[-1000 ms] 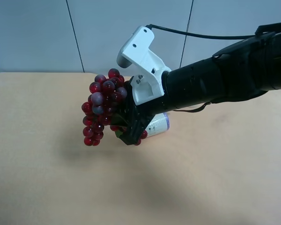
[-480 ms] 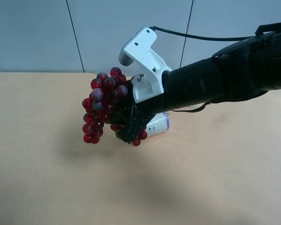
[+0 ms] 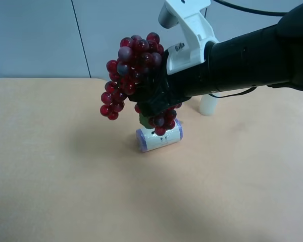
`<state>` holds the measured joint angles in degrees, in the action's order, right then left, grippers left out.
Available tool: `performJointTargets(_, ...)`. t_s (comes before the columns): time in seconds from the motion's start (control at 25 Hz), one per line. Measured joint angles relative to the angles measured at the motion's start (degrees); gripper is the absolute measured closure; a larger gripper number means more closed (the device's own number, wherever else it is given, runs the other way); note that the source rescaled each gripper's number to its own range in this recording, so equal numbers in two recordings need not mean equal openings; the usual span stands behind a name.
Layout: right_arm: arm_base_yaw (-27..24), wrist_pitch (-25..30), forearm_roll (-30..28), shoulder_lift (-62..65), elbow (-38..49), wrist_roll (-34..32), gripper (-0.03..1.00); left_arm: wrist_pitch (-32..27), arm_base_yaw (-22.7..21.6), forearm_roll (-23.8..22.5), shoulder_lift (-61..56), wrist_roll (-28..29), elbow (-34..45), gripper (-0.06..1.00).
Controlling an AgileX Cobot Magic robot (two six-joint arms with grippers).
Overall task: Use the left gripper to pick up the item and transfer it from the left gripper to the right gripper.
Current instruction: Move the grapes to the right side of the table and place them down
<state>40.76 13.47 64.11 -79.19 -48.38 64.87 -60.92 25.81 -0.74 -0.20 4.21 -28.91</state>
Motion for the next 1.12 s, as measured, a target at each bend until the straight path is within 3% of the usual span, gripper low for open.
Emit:
performJointTargets(0.28,0.0,11.7,-31.3,0.4,0.0,-34.6,0.96,0.1,-21.3,0.1,0.0,0.0,0.0,-0.05)
performJointTargets(0.4,0.0,17.1,-43.1,1.8,0.0,-48.7,0.96,0.1,-28.0,0.1,0.0,0.0,0.0,-0.05)
performJointTargets(0.56,0.0,23.4,-55.1,6.7,0.0,-63.3,0.96,0.1,-33.8,0.1,0.0,0.0,0.0,-0.05)
performJointTargets(0.68,0.0,30.6,-62.3,10.1,0.0,-73.4,0.96,0.1,-34.6,0.1,0.0,0.0,0.0,-0.05)
performJointTargets(0.84,-2.9,39.0,-68.1,12.3,0.0,-79.9,0.96,0.1,-34.7,0.1,0.0,0.0,0.0,-0.05)
performJointTargets(0.96,-10.6,40.9,-67.9,12.5,0.0,-79.7,0.96,0.1,-34.7,0.1,0.0,0.0,0.0,-0.05)
performJointTargets(1.12,-22.3,40.2,-64.7,12.5,0.0,-74.4,0.96,0.1,-34.7,0.1,0.0,0.0,0.0,-0.05)
